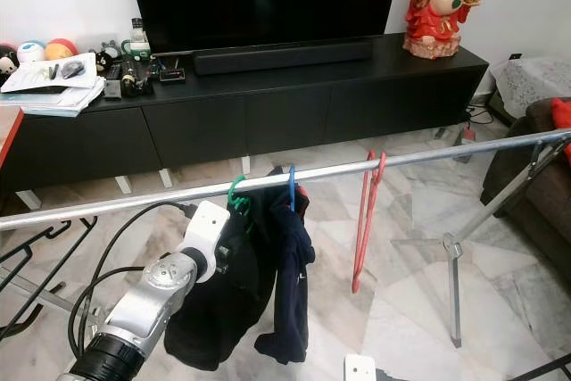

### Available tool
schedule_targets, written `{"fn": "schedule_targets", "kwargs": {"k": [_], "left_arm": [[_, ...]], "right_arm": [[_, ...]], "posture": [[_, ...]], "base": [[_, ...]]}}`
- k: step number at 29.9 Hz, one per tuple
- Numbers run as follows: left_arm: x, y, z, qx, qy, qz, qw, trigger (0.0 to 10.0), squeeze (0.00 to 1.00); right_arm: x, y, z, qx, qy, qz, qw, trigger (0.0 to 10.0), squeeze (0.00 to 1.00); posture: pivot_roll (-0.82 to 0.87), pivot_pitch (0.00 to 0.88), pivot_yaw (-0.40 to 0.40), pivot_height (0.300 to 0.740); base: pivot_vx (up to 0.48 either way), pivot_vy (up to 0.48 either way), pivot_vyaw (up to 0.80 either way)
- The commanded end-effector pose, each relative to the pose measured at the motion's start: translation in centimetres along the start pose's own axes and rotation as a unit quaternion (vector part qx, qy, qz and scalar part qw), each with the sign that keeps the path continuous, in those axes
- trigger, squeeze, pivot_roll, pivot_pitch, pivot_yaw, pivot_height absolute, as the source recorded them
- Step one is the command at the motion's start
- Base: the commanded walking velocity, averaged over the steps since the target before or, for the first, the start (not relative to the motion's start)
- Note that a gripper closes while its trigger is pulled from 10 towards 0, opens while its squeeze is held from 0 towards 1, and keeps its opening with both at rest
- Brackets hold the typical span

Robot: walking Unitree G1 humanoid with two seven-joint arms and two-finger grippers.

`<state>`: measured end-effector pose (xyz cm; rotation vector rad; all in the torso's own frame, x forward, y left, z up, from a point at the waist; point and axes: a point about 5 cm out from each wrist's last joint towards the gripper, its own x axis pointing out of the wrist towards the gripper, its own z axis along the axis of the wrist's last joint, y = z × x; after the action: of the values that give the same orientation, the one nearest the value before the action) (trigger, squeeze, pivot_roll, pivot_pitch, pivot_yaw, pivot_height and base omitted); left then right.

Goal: Hang hanger

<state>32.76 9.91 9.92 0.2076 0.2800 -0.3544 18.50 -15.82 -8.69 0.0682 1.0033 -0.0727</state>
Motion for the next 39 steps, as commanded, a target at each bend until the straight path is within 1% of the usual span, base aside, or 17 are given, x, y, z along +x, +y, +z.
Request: {"fn": "schedule_targets", "kwargs": {"k": [1,2,24,30,39], "left_arm": [[0.17,-0.09,0.28,0.005,-0.004,-0.003,1.000,3.1,0.00],[0.17,-0.09,0.29,0.005,-0.004,-0.004,1.000,0.0,0.00],[0.29,-0.20,-0.07,0.010,0.000,-0.007,1.000,0.0,0.00],[0.36,-0.29,-0.07,0.023,0.000,-0.010,1.000,0.0,0.00],[0.38,-0.10,0.34,0.014,-0.014,0.001,1.000,0.0,0.00]], "right_arm": [[-0.02,0.02,-0.28,-0.005,0.007,0.001,1.000,10.0,0.00],[-0.02,0.02,-0.27,-0.005,0.007,0.001,1.000,10.0,0.00],[-0.01,-0.08,-0.21,-0.006,0.007,0.000,1.000,10.0,0.00],[-0.01,-0.15,-0.16,-0.007,0.007,0.000,1.000,10.0,0.00],[-0.01,-0.19,-0.13,-0.008,0.006,-0.001,1.000,10.0,0.00]], "posture": [[0.06,0.043,0.038,0.740],[0.06,0.043,0.038,0.740],[0.06,0.040,0.035,0.740],[0.05,0.038,0.033,0.740],[0.05,0.037,0.031,0.740]], "base": [[0.000,0.000,0.00],[0.000,0.000,0.00],[0.000,0.000,0.00],[0.000,0.000,0.00],[0.000,0.000,0.00]]}}
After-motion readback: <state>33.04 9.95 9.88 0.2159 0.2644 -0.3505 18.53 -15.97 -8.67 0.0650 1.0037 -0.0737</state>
